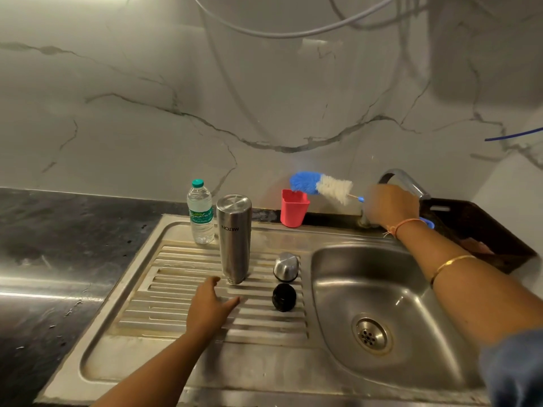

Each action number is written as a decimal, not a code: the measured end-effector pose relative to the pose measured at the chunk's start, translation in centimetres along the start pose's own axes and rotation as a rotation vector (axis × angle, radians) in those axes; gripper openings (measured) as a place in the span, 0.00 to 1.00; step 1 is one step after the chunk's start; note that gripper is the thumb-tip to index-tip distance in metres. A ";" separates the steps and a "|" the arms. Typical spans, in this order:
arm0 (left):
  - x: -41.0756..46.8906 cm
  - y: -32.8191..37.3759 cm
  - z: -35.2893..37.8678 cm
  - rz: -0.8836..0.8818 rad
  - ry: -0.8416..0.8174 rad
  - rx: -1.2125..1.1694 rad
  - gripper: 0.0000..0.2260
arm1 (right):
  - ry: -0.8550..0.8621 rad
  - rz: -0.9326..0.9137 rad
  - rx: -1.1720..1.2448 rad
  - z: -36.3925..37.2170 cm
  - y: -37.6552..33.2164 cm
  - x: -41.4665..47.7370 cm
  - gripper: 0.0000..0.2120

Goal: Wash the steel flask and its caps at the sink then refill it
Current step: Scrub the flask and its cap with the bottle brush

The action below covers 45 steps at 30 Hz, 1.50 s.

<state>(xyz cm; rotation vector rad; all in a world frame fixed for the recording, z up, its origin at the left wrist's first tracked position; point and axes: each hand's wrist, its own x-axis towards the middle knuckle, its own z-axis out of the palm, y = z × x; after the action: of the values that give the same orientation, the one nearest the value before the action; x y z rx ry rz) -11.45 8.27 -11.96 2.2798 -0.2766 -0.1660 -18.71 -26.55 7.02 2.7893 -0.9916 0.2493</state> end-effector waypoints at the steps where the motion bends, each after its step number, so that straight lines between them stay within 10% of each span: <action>1: 0.3 0.3 -0.2 -0.009 0.020 -0.030 0.38 | -0.001 0.005 0.015 0.2 0.1 -0.1 0.07; 9: 3.6 3.8 -1.6 -0.009 0.028 -0.242 0.49 | 0.083 0.051 0.171 1.0 0.3 -1.9 0.06; 24: 5.3 6.9 -3.5 0.013 -0.085 -0.373 0.27 | 0.099 0.092 0.199 0.6 -1.1 -3.3 0.10; 45: -2.8 4.9 -4.3 -0.060 0.150 -0.513 0.31 | 0.065 0.249 0.314 1.1 -0.3 -10.6 0.09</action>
<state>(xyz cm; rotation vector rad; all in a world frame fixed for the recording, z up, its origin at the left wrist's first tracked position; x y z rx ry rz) -13.96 8.99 -5.36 1.7803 -0.0734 -0.0837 -26.48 -20.09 3.70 2.8978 -1.3921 0.5705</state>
